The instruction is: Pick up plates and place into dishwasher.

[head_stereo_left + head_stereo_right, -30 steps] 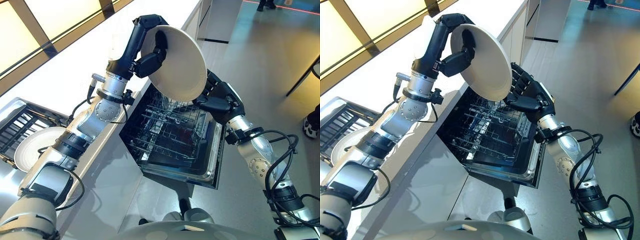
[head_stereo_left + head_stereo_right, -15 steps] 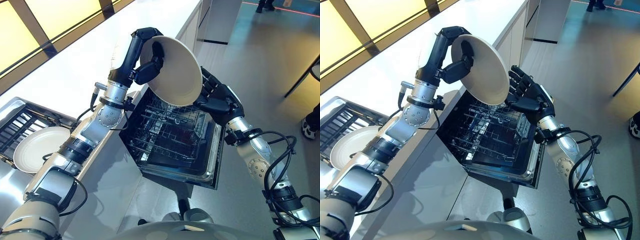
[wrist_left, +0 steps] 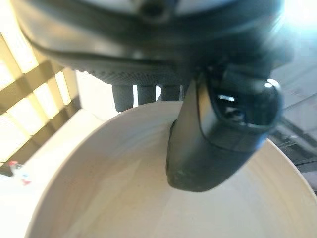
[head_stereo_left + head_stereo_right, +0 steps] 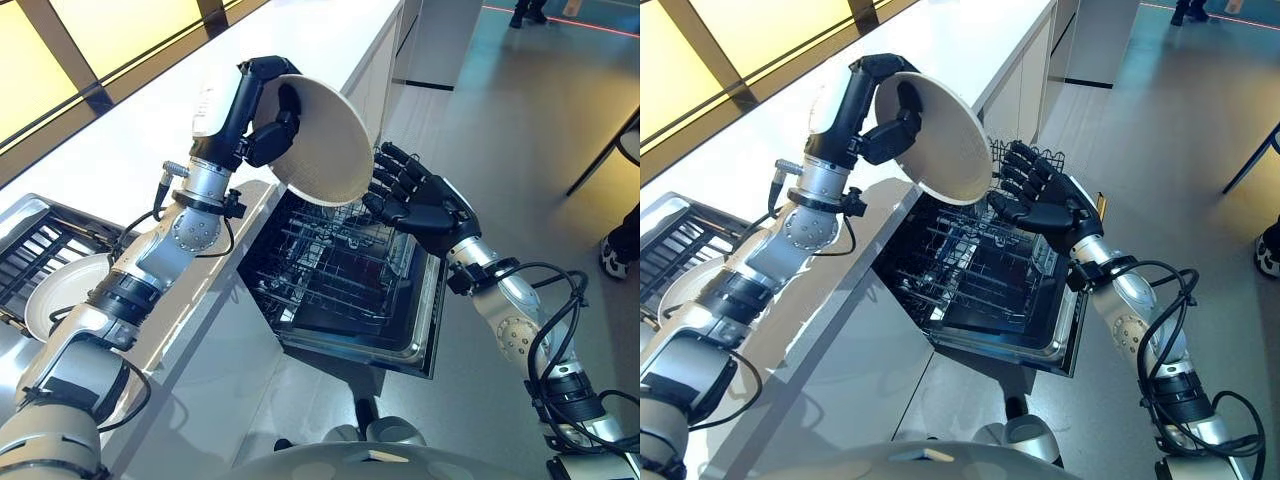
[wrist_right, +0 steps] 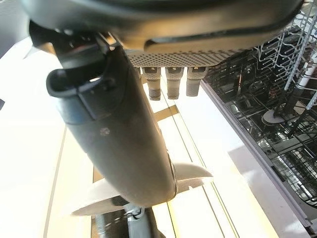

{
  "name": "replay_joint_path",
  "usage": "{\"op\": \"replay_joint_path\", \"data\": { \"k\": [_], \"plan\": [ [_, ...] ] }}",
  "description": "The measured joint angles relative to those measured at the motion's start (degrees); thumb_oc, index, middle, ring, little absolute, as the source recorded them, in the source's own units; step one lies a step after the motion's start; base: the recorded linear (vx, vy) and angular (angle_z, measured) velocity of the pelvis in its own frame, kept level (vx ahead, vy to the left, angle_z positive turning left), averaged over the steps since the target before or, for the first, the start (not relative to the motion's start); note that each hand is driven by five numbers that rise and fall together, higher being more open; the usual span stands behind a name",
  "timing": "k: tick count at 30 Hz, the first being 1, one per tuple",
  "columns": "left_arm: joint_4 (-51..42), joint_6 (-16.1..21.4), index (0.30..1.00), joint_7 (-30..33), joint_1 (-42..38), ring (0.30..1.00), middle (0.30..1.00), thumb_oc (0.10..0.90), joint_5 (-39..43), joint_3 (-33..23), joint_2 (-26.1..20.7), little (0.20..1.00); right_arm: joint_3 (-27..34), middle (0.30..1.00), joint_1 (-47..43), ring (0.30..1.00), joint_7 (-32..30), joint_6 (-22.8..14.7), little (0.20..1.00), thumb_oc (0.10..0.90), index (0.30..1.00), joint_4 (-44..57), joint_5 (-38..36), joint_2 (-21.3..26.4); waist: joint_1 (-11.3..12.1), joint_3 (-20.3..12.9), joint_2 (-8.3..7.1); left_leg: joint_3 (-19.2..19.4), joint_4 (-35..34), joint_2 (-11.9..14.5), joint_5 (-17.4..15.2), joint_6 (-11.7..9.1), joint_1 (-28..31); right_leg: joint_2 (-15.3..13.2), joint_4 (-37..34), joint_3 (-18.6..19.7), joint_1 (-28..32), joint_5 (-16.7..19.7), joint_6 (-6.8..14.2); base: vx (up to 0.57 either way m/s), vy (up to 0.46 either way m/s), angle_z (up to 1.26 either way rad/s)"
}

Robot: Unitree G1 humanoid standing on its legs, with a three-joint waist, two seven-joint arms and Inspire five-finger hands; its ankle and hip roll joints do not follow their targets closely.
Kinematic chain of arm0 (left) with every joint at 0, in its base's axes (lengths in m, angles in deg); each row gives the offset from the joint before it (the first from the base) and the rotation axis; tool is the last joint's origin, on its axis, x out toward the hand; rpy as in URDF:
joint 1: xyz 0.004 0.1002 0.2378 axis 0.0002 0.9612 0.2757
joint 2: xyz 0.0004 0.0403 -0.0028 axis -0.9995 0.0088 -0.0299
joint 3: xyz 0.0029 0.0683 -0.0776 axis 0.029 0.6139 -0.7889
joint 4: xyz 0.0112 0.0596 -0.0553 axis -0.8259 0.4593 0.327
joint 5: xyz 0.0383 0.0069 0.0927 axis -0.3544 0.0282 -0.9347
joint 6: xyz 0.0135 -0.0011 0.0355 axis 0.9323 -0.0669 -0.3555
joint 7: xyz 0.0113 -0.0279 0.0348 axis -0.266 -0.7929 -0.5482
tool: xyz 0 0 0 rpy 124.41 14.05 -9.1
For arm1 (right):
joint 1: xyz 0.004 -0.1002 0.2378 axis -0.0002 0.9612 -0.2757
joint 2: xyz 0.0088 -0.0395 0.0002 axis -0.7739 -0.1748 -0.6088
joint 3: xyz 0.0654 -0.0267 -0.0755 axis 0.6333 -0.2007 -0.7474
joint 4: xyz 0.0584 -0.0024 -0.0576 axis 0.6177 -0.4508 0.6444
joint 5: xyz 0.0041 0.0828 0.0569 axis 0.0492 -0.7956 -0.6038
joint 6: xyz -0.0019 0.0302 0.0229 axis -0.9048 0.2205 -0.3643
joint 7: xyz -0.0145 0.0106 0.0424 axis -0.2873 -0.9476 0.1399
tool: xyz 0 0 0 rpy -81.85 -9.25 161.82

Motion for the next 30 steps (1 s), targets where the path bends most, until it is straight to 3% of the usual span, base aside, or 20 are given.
{"op": "replay_joint_path", "data": {
  "k": [10,23,30],
  "plan": [
    [4.89,0.21,0.300,0.98,0.48,0.300,0.300,0.100,-0.03,-3.91,-0.67,0.200,5.47,0.900,2.63,0.900,1.06,-0.28,0.900,0.800,0.900,0.00,0.02,0.20,-0.04,0.02,-0.03,-0.01,-0.01,0.02,0.00,0.00,-0.02,0.01,0.00,0.00,-0.01,0.00,0.00,0.00,0.000,0.00],
    [4.89,0.55,0.300,1.28,0.48,0.300,0.300,0.100,-0.03,-4.73,-1.51,0.200,4.29,0.900,3.20,0.900,4.40,0.91,0.900,0.800,0.900,0.02,-2.41,0.15,0.05,0.02,-0.04,-0.09,0.01,0.01,0.00,0.00,-0.05,0.01,0.00,-0.02,-0.03,0.00,-0.01,0.00,0.000,0.00],
    [5.86,1.56,0.300,1.34,0.48,0.300,0.300,0.100,-0.08,-4.27,2.84,0.200,0.36,0.900,2.40,0.900,5.36,1.39,0.900,0.800,0.900,0.25,-5.64,-0.39,0.15,-0.01,-0.09,-0.05,0.02,0.01,0.00,0.00,-0.01,0.01,0.00,0.00,-0.03,0.00,-0.01,0.00,0.000,0.00]
  ]
}}
